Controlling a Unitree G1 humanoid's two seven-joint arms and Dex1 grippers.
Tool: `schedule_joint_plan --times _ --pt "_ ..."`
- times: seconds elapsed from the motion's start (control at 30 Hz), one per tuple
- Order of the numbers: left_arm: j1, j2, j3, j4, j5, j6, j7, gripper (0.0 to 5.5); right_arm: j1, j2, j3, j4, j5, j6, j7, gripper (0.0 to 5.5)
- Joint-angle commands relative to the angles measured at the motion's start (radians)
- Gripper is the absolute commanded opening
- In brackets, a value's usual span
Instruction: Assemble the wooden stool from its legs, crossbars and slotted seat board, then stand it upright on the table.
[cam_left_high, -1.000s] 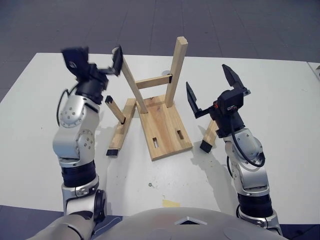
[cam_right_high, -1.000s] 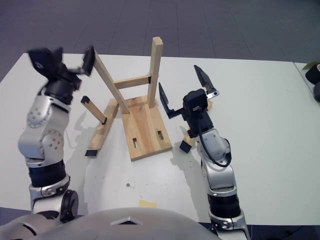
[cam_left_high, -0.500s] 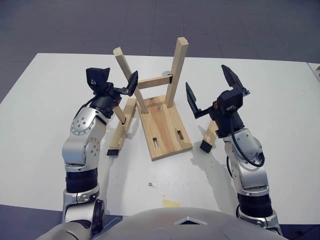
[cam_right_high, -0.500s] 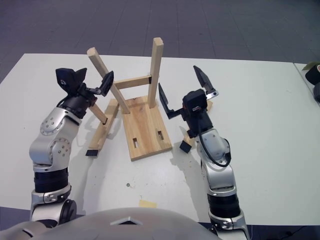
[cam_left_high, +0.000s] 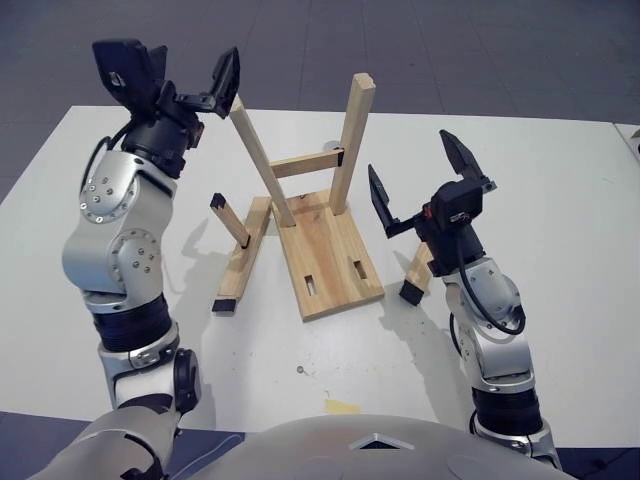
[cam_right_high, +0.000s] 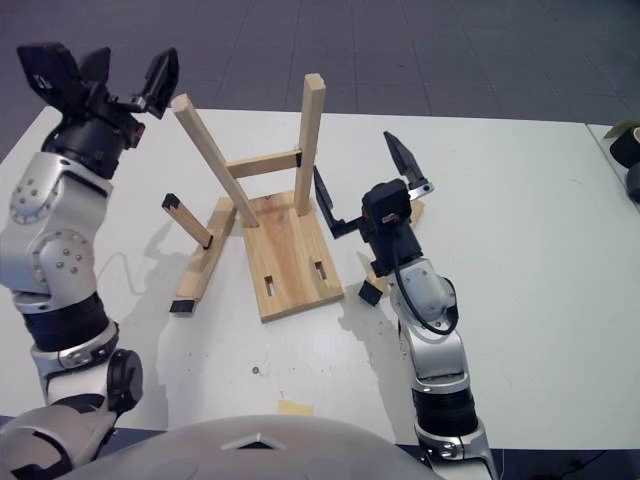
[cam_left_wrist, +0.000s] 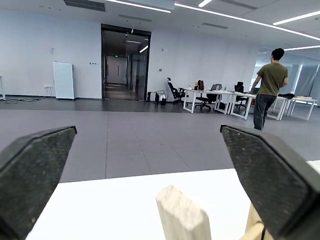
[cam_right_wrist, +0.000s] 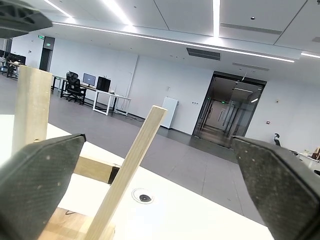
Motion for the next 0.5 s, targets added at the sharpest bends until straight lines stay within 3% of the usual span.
schedule_joint_plan --times 0.03,0.2,0.37,0.5 --pt "0.229 0.138 0.053 -0.163 -0.103 0.120 -0.147 5.36 0.032 -0.006 -0.006 -0.016 -0.004 0.006 -0.002 5.40" --pt "0.361 0.237 0.038 -0.214 -0.136 0.207 -0.219 5.36 0.060 -0.012 -0.009 -0.026 -0.006 0.006 -0.004 5.40" --pt "0.466 0.307 -0.219 -0.120 0.045 0.194 -0.226 5.36 0.044 -0.005 0.002 -0.013 -0.009 0.006 -0.009 5.40" --pt "0.449 0.311 -0.321 0.014 0.162 0.153 -0.219 5.36 0.058 0.001 0.006 -0.023 -0.018 0.004 -0.023 5.40"
